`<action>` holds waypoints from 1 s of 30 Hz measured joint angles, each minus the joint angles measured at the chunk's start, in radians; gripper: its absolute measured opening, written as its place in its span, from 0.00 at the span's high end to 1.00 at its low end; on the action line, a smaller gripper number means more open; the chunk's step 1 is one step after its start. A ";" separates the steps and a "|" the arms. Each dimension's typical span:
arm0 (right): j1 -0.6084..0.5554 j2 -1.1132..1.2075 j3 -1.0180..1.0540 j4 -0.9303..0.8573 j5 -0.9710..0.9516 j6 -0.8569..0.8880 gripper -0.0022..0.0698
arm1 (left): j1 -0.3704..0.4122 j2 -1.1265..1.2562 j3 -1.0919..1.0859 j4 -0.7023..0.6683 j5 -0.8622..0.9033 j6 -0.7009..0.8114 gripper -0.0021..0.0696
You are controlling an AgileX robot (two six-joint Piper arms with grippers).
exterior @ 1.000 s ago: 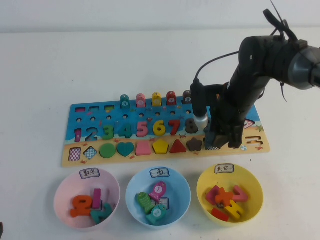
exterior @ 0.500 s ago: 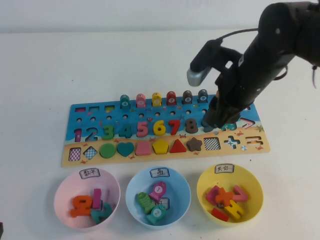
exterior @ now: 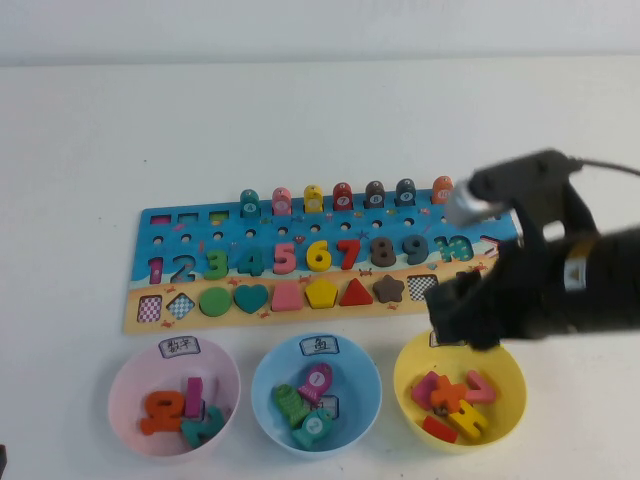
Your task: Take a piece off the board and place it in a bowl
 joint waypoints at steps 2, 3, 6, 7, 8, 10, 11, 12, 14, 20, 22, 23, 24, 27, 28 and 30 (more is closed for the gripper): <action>0.034 -0.043 0.077 -0.002 -0.051 0.011 0.57 | 0.000 0.000 0.000 0.000 0.000 0.000 0.98; 0.045 -0.053 0.107 -0.002 -0.060 0.014 0.57 | 0.000 0.000 0.000 0.000 0.000 0.000 0.98; 0.068 -0.061 0.175 -0.002 -0.072 0.019 0.57 | 0.000 0.000 0.000 0.000 0.000 0.000 0.98; 0.069 -0.058 0.193 0.000 -0.072 0.019 0.57 | 0.000 0.000 0.000 0.000 0.000 0.000 0.98; 0.070 -0.051 0.204 0.001 -0.072 0.021 0.57 | 0.000 0.000 0.000 0.000 0.000 0.000 0.98; 0.070 -0.028 0.218 0.001 -0.059 0.022 0.57 | 0.000 0.000 0.000 0.000 0.000 0.000 0.98; 0.072 -0.016 0.220 0.001 -0.057 0.022 0.57 | 0.000 0.000 0.000 0.000 0.000 0.000 0.98; 0.072 -0.004 0.221 0.004 -0.054 0.022 0.57 | 0.000 0.000 0.000 0.000 0.000 0.000 0.98; 0.072 0.015 0.221 0.004 -0.054 0.022 0.57 | 0.000 0.000 0.000 0.000 0.000 0.000 0.98; 0.072 0.065 0.221 0.004 -0.048 0.022 0.57 | 0.000 0.000 0.000 0.000 0.000 0.000 0.98; 0.072 0.069 0.221 0.004 -0.048 0.022 0.57 | 0.000 0.000 0.000 0.000 0.000 0.000 0.98; 0.072 0.070 0.221 0.004 -0.048 0.022 0.57 | 0.000 0.000 0.000 0.000 0.000 0.000 0.98; 0.072 0.072 0.221 0.004 -0.048 0.022 0.57 | 0.000 0.000 0.000 0.000 0.000 0.000 0.98; 0.072 0.072 0.221 0.006 -0.048 0.022 0.51 | 0.000 0.000 0.000 0.000 0.000 0.000 0.98; 0.072 0.072 0.221 0.006 -0.048 0.022 0.48 | 0.000 0.000 0.000 0.000 0.000 0.000 0.98; 0.072 0.072 0.221 0.006 -0.048 0.022 0.43 | 0.000 0.000 0.000 0.000 0.000 0.000 0.98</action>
